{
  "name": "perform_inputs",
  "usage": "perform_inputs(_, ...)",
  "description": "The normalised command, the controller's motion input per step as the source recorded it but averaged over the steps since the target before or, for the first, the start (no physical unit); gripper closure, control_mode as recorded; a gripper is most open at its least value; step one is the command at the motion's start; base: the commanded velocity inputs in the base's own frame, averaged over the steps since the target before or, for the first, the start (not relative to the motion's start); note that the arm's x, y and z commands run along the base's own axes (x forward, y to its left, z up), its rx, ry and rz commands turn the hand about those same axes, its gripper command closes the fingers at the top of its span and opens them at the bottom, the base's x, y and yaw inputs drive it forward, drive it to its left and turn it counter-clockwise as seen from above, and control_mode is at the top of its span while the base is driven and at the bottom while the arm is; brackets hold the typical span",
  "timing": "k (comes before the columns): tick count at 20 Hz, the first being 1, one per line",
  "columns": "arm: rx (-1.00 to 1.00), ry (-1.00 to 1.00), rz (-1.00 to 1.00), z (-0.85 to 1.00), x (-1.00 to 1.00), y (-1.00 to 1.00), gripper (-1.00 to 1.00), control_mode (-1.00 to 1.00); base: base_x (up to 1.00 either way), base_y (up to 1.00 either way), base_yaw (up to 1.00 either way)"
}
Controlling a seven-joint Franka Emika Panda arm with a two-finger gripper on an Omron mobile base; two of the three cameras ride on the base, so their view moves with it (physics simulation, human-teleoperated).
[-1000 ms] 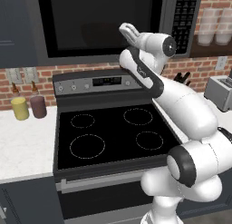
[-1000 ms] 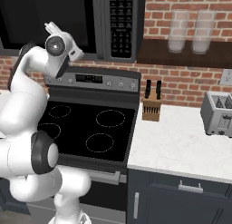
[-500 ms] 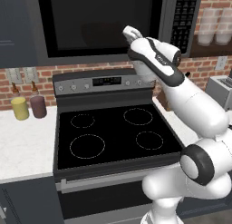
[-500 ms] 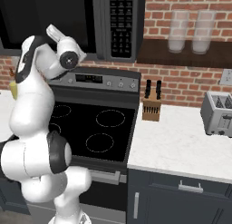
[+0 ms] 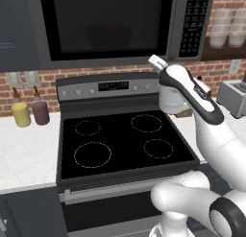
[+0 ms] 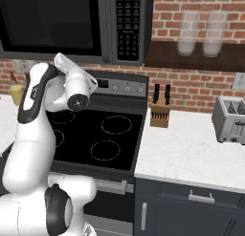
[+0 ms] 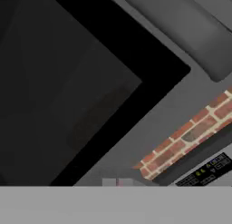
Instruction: Open the microwave, place the bowl with waffle inside the microwave, then close the microwave door and turn it on.
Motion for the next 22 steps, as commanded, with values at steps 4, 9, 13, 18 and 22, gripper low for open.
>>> perform_inputs(4,0.03,0.29,-0.19,0.12,-0.99,-0.81,1.00,-1.00,0.00,0.00,0.00)
perform_inputs(9,0.04,0.54,-0.20,0.31,-0.61,-0.96,1.00,-1.00,0.00,0.00,0.00)
perform_inputs(13,0.17,0.59,-0.13,0.35,-0.36,-1.00,1.00,-1.00,0.00,0.00,0.00)
perform_inputs(18,0.30,0.48,0.02,0.57,-0.45,-0.93,1.00,-1.00,0.00,0.00,0.00)
perform_inputs(22,0.33,0.31,0.15,0.68,-0.54,-0.77,1.00,-1.00,0.00,0.00,0.00)
